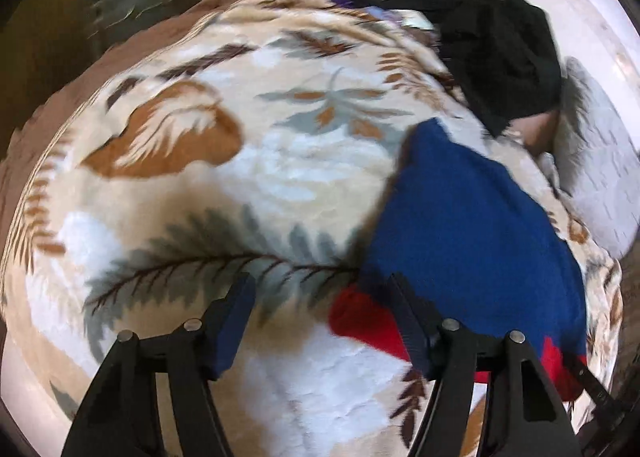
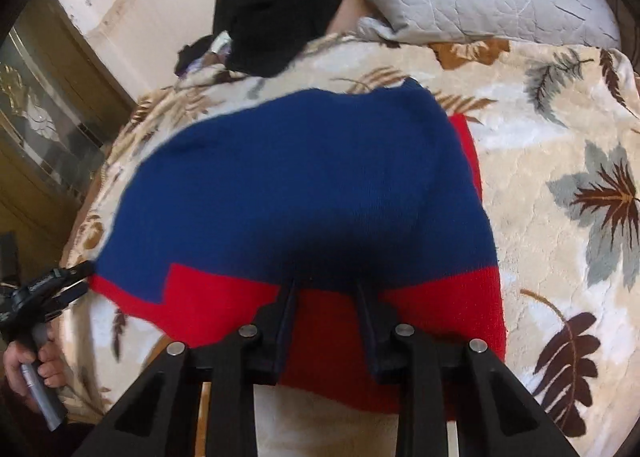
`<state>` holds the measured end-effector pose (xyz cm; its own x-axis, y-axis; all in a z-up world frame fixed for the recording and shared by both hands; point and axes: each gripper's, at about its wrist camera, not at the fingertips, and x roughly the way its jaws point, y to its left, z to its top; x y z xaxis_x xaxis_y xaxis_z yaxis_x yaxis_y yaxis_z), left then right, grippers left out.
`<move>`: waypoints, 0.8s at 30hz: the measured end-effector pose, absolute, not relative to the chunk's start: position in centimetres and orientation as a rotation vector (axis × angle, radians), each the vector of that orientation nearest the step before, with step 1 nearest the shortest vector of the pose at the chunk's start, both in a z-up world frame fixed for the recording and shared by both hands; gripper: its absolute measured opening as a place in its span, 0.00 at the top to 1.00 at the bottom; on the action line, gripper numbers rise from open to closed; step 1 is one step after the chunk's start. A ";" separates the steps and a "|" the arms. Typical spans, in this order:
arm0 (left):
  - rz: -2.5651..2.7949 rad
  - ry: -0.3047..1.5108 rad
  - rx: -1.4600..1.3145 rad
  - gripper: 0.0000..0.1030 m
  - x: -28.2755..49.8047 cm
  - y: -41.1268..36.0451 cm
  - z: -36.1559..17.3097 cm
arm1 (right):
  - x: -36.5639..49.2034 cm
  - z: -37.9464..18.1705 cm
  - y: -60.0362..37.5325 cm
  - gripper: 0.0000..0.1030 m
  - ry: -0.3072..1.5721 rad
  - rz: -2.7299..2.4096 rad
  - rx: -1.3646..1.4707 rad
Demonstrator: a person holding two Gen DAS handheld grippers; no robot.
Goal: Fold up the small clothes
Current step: 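Lift the red edge and fold the sweater in half with both tools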
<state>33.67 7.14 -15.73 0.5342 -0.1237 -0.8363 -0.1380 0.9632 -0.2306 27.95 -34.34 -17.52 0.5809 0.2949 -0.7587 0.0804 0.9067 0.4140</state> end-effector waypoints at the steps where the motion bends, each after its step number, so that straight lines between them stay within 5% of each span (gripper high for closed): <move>1: -0.013 1.017 -0.276 0.26 33.8 6.9 -15.7 | 27.7 -17.6 -34.4 0.68 0.953 0.131 0.443; 2: -0.039 1.033 -0.274 0.21 34.1 6.8 -15.8 | 27.6 -17.9 -34.5 0.68 0.969 0.120 0.443; 24: -0.475 1.226 -0.497 0.21 41.4 5.1 -19.1 | 28.4 -19.1 -36.1 0.69 1.000 0.146 0.569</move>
